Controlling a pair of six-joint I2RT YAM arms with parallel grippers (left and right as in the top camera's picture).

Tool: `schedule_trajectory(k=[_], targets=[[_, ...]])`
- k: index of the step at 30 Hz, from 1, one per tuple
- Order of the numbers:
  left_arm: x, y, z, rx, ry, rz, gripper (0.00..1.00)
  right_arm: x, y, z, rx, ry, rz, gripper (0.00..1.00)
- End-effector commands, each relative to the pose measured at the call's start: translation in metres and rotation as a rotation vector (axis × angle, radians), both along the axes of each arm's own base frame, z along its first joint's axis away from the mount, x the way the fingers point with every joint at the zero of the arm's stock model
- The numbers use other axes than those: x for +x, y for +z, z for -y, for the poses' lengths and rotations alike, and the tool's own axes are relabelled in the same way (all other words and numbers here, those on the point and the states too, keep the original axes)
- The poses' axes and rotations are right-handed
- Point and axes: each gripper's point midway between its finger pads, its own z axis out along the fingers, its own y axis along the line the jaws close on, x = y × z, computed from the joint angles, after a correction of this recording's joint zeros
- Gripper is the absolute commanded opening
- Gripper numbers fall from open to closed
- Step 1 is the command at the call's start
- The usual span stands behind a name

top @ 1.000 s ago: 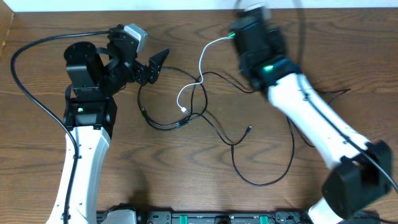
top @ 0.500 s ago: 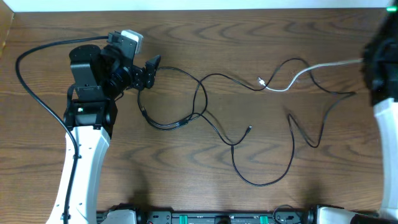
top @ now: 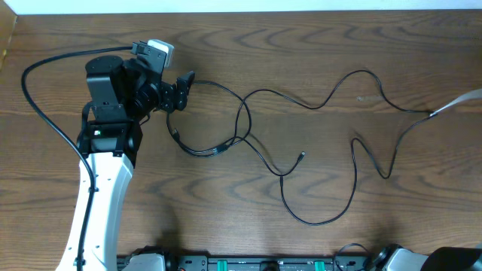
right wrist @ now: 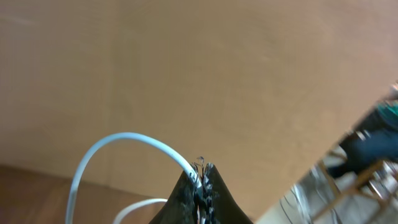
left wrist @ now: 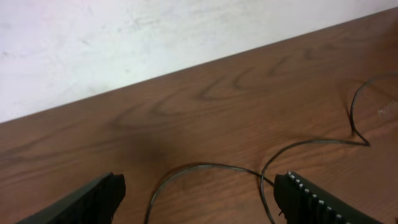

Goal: Untangle cables

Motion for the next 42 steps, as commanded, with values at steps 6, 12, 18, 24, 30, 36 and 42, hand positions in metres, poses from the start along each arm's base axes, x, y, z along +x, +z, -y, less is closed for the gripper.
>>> schedule_trajectory(k=[6,12,18,24,30,36,42], targets=[[-0.002,0.001,0.0,0.005,0.0,0.001,0.81,0.021,-0.026,0.014,0.169,0.224,0.168,0.01],[-0.004,-0.003,0.0,0.004,0.0,-0.02,0.81,0.047,-0.065,0.026,0.257,0.274,0.147,0.01],[-0.006,-0.006,0.0,0.003,0.0,-0.038,0.81,0.072,-0.12,0.028,0.408,0.338,0.106,0.01],[-0.009,-0.011,0.0,0.002,0.0,-0.06,0.81,0.064,-0.178,0.037,0.558,0.232,0.109,0.01],[-0.011,-0.014,0.0,0.001,0.0,-0.079,0.81,0.042,-0.243,0.046,0.71,0.156,-0.014,0.08],[-0.011,-0.014,0.0,0.001,0.0,-0.079,0.81,0.042,-0.289,0.038,0.88,0.227,-0.04,0.99],[-0.012,-0.015,0.001,0.001,-0.002,-0.082,0.81,0.104,-0.287,-0.013,1.068,0.629,0.141,0.99]])
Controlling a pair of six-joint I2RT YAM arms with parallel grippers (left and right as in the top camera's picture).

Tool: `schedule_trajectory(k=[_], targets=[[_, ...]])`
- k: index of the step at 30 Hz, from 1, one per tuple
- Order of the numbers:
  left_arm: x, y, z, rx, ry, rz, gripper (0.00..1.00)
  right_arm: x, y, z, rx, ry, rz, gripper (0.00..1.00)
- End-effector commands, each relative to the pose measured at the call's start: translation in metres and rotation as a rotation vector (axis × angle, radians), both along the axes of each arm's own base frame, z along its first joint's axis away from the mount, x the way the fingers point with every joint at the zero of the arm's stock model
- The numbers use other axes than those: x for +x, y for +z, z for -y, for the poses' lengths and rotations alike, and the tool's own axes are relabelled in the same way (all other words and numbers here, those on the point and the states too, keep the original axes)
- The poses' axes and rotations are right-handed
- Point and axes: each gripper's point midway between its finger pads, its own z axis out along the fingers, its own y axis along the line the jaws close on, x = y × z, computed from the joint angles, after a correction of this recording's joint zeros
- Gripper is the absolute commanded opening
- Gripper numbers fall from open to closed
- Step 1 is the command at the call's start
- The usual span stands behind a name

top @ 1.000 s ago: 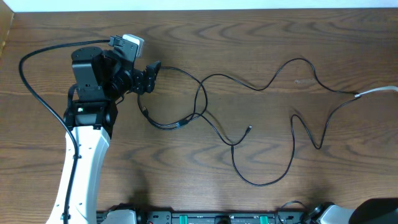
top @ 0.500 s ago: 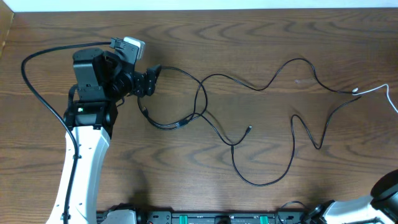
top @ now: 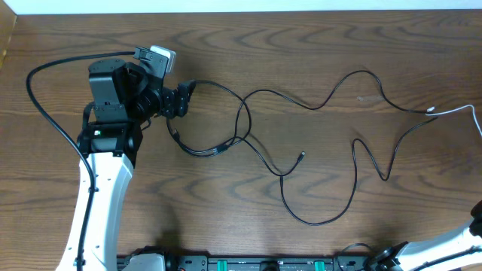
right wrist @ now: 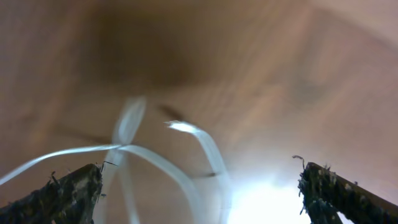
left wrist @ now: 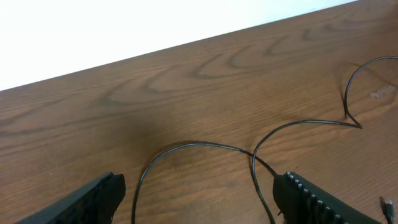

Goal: Untangle cables

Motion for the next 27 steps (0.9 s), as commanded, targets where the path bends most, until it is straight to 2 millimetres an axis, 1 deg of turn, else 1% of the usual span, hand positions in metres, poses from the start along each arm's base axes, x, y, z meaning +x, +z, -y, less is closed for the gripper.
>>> schedule_trajectory(k=[1,3,5,8,12,15,17,21,22,24,25,27], targets=[[-0.001,0.002,0.0,0.004,-0.002,0.003,0.81,0.055,0.016,-0.049,0.185,0.24,0.259,0.99],[-0.002,0.001,0.0,0.004,-0.002,-0.001,0.81,0.07,0.02,-0.071,0.247,0.303,0.314,0.99],[-0.003,0.0,0.0,0.004,-0.003,-0.007,0.81,0.08,0.019,-0.09,0.273,0.344,0.304,0.99],[-0.003,-0.001,0.0,0.004,-0.002,-0.012,0.81,0.086,0.008,-0.112,0.245,0.377,0.195,0.99],[-0.003,-0.001,0.0,0.004,-0.002,-0.012,0.81,0.101,0.0,-0.132,0.131,0.421,0.068,0.99],[-0.003,-0.001,0.0,0.004,-0.002,-0.013,0.81,0.11,0.0,-0.138,0.018,0.394,-0.01,0.99],[-0.003,-0.001,0.0,0.004,-0.002,-0.013,0.81,0.114,0.002,-0.142,-0.027,0.379,-0.037,0.99],[-0.003,-0.001,0.0,0.004,-0.002,-0.012,0.81,0.116,0.002,-0.148,-0.041,0.335,-0.045,0.99],[-0.003,-0.001,0.0,0.004,-0.002,-0.012,0.81,0.115,0.001,-0.149,-0.033,0.32,-0.044,0.95],[-0.003,-0.001,0.0,0.004,-0.002,-0.012,0.81,0.111,-0.001,-0.149,-0.015,0.289,-0.046,0.92],[-0.003,-0.001,0.0,0.004,-0.002,-0.012,0.81,0.109,-0.003,-0.15,-0.005,0.274,-0.051,0.93],[-0.003,-0.001,0.0,0.004,-0.002,-0.012,0.81,0.101,-0.009,-0.15,0.008,0.206,-0.065,0.99]])
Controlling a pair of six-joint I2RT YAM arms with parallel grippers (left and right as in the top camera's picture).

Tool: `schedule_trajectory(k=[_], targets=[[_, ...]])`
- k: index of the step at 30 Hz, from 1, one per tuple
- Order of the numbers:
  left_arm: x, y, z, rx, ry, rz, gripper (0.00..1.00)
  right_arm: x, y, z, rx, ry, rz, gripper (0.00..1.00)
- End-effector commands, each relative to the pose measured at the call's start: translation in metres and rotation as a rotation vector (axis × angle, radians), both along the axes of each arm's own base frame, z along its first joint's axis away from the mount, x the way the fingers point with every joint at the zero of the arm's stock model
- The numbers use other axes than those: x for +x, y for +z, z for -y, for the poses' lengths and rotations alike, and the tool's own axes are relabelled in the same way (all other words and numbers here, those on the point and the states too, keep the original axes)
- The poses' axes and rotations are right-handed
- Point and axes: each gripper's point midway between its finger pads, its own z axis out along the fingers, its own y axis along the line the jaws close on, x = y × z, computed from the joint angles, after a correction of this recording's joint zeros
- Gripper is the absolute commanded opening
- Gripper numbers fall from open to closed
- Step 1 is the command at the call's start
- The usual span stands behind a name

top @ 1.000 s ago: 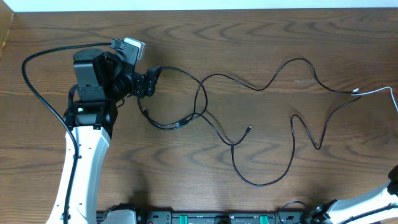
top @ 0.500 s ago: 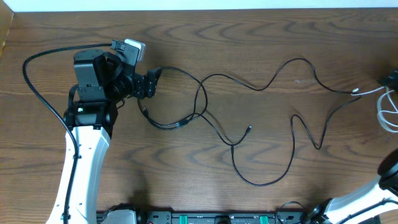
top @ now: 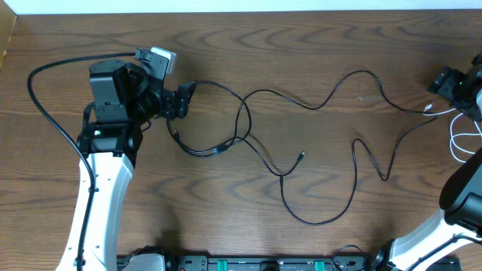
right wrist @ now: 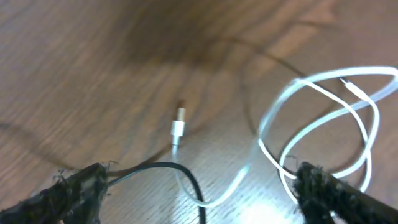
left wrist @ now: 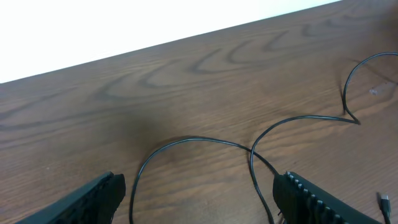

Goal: Untangle cables

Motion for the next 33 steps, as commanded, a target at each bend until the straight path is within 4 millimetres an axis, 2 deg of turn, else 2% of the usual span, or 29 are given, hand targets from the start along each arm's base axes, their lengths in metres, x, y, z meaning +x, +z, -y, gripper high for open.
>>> schedule_trajectory(k=[1,4,7,11,13,14,16,17,27,28,29,31,33], targets=[[-0.001,0.003,0.0,0.004,-0.002,0.008,0.81,-0.017,-0.008,0.008,-0.012,-0.172,-0.03,0.99],[-0.001,0.003,0.0,0.004,-0.002,0.008,0.81,-0.032,-0.024,0.007,0.007,-0.292,-0.05,0.99],[-0.001,0.003,0.0,0.004,-0.002,0.007,0.81,-0.037,-0.039,0.004,0.021,-0.325,-0.051,0.98],[-0.001,0.002,0.0,0.004,-0.002,0.004,0.81,-0.042,-0.059,0.002,0.024,-0.326,-0.043,0.86],[-0.002,0.002,0.0,0.004,-0.002,0.002,0.81,-0.045,-0.068,0.0,0.023,-0.325,-0.041,0.66],[-0.002,0.001,0.0,0.004,-0.002,0.001,0.81,-0.046,-0.071,0.0,0.023,-0.326,-0.041,0.5],[-0.002,0.001,0.0,0.004,-0.002,-0.003,0.81,-0.047,-0.074,0.0,0.022,-0.326,-0.04,0.09],[-0.003,0.0,0.0,0.004,-0.003,-0.006,0.81,-0.047,-0.074,0.0,0.021,-0.325,-0.039,0.01],[-0.004,-0.002,0.0,0.003,-0.002,-0.017,0.81,-0.034,-0.046,0.003,-0.016,-0.202,0.003,0.02],[-0.004,-0.002,0.0,0.004,-0.003,-0.017,0.81,-0.034,-0.046,0.002,-0.013,-0.201,0.002,0.14],[-0.004,-0.002,0.0,0.003,-0.002,-0.017,0.81,-0.034,-0.046,0.001,-0.011,-0.196,0.0,0.31],[-0.004,-0.002,0.0,0.003,-0.002,-0.017,0.81,-0.035,-0.046,0.001,-0.012,-0.186,-0.008,0.56],[-0.004,-0.002,0.0,0.003,-0.002,-0.017,0.81,-0.036,-0.047,0.0,-0.013,-0.179,-0.013,0.57]])
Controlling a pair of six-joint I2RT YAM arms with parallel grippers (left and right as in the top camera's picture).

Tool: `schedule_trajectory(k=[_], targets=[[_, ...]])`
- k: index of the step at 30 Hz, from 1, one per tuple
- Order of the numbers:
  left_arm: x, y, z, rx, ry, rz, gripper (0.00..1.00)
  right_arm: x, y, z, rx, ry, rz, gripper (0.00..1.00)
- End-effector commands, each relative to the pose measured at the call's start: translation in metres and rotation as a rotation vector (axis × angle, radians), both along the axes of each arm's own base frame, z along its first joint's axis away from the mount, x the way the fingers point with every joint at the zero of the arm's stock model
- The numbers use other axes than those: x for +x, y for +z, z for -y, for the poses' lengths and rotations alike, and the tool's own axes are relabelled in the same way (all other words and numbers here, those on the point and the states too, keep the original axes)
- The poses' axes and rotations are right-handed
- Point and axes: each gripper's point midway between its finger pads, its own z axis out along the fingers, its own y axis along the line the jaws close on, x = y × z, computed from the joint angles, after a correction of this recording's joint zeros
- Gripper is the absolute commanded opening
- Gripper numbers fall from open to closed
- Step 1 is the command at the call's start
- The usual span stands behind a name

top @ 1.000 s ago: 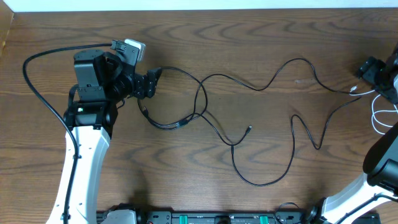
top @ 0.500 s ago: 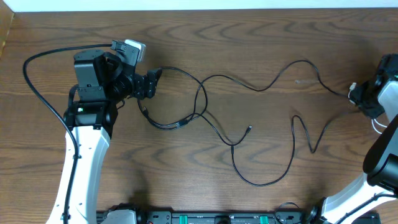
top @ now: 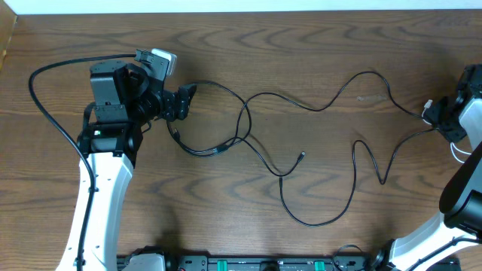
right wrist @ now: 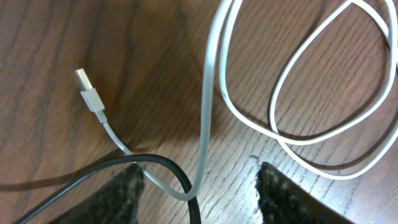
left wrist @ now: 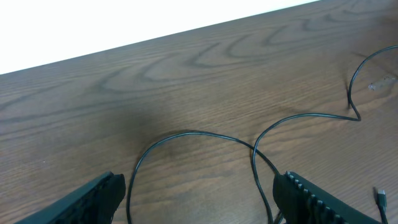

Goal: Untangle cables

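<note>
A long thin black cable (top: 313, 108) winds in loops across the wooden table (top: 226, 45) from left to right. My left gripper (top: 183, 102) stands open at its left loops; in the left wrist view the black cable (left wrist: 186, 132) curves between the spread fingers (left wrist: 93, 199). At the far right my right gripper (right wrist: 199, 196) is open low over the spot where a white cable (right wrist: 208, 93) crosses the black one (right wrist: 155, 160). The white USB plug (right wrist: 84, 84) lies just ahead, and the white loops lie to the right.
A free black plug end (top: 301, 156) lies mid-table inside the loops. The table's right edge is close to my right gripper (top: 435, 114). A thick black arm lead (top: 34, 75) arcs at the far left.
My right gripper has moved nearer and lower, from above the white plug to right over the crossing of white and black cable. It stays open. The left arm has hardly moved.
At first my right gripper was shut on the white cable, holding it up off the table at the right. Then it was open and the cable had dropped. Then it hovered open over the white plug, and now sits low over the crossing. The left gripper stayed open.
</note>
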Motion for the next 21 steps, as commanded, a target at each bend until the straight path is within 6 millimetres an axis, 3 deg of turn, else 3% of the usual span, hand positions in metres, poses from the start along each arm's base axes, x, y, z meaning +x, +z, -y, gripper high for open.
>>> schedule_trajectory(k=[1,4,6,8,10,12,13,16,18,21], targets=[[-0.001,0.002,0.0,0.004,-0.002,0.006,0.81,0.007,0.017,0.005,-0.028,0.025,0.031,0.57],[-0.001,0.002,0.0,0.004,-0.003,0.006,0.81,0.007,0.018,0.005,-0.03,0.024,0.031,0.51],[-0.001,0.003,0.001,0.0,-0.009,0.007,0.81,0.007,0.018,0.005,-0.031,0.024,0.032,0.36],[-0.002,0.003,0.002,-0.004,-0.014,0.007,0.81,0.007,0.018,0.006,-0.034,0.023,0.034,0.29],[-0.002,0.003,0.002,-0.004,-0.014,0.007,0.81,0.009,0.019,0.006,-0.037,0.023,0.041,0.29],[-0.002,0.003,0.002,-0.004,-0.014,0.007,0.81,0.011,0.02,0.008,-0.042,0.022,0.05,0.4],[-0.002,0.003,0.002,-0.004,-0.014,0.007,0.81,0.011,0.02,0.009,-0.044,0.021,0.053,0.5],[-0.002,0.003,0.002,-0.004,-0.014,0.007,0.81,0.012,0.021,0.011,-0.052,0.025,0.058,0.59],[-0.002,0.003,0.002,-0.004,-0.014,0.007,0.81,0.016,0.023,0.012,-0.067,0.05,0.064,0.58],[-0.002,0.003,0.002,-0.004,-0.014,0.006,0.81,0.018,0.025,0.016,-0.088,0.056,0.068,0.44]])
